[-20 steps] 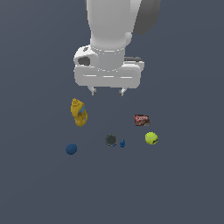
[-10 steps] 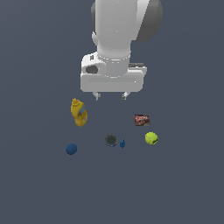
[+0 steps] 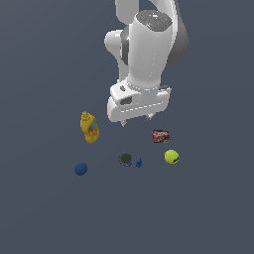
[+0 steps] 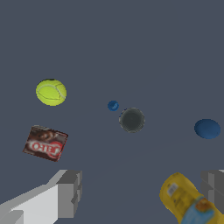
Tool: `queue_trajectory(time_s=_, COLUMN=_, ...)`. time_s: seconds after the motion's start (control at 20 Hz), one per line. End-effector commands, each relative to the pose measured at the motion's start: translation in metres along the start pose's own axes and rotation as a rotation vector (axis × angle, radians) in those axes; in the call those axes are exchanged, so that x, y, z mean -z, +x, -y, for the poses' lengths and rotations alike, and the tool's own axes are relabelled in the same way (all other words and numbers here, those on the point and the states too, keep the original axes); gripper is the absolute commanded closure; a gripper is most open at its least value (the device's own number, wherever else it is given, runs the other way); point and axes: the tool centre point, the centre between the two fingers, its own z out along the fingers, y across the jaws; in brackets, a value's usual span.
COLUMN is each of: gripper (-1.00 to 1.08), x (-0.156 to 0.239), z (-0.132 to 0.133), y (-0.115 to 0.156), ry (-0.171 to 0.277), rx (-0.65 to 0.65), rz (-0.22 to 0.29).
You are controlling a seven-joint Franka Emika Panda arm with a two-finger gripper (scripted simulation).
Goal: Pick up a designated object from a clutter of objects.
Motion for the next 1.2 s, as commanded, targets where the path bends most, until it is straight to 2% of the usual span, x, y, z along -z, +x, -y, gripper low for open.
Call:
queue_trajectory(time_s=0.0, gripper=-0.92, x=-0.016, z=0.013, y=0.002, ry=-0.002, rx=0.095, rz=0.001)
queue_trajectory(time_s=0.55, gripper=-0.92, x=-0.085, z=0.076, y=0.002, ry=0.001, rx=0.516, rz=-0.001)
queue_trajectory(time_s=1.15, gripper=-0.92, x=-0.149, z=0.148, y=-0.016, ry=0.027, rx=0.964, rz=-0.020)
